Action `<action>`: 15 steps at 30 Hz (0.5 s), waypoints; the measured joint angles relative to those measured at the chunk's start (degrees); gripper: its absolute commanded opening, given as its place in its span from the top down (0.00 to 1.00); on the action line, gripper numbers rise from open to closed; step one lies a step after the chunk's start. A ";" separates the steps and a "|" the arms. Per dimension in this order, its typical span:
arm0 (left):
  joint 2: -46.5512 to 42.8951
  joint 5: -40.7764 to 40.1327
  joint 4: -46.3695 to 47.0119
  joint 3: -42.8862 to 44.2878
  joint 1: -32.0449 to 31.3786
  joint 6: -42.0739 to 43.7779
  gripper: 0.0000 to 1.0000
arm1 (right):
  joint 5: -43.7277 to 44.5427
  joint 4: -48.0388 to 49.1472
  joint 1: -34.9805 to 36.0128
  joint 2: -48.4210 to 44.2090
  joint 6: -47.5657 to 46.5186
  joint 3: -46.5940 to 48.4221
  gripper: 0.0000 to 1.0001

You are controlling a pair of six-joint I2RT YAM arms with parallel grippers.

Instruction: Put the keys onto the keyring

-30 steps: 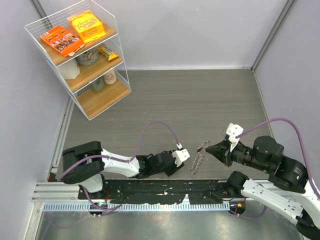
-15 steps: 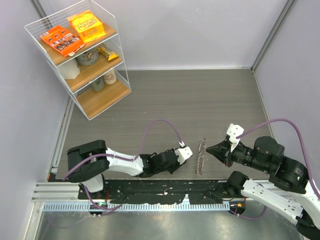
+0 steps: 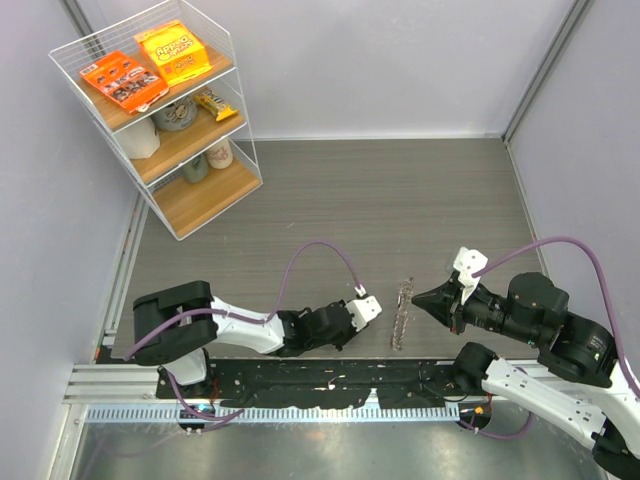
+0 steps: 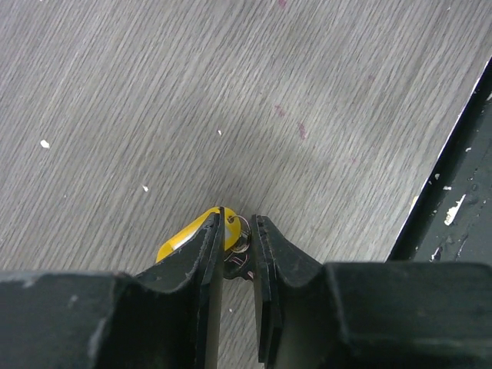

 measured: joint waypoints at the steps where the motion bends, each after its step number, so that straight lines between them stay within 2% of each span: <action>1: -0.09 -0.02 0.02 -0.09 -0.09 -0.20 0.77 | -0.04 -0.02 0.00 0.00 0.00 0.00 0.95; 7: -0.11 -0.07 0.90 -0.28 -0.20 -0.66 0.99 | -0.07 0.00 0.00 0.00 0.31 -0.02 0.95; 15: -0.39 0.02 0.81 -0.33 -0.31 -0.55 1.00 | -0.07 0.00 0.00 0.00 0.59 -0.02 0.95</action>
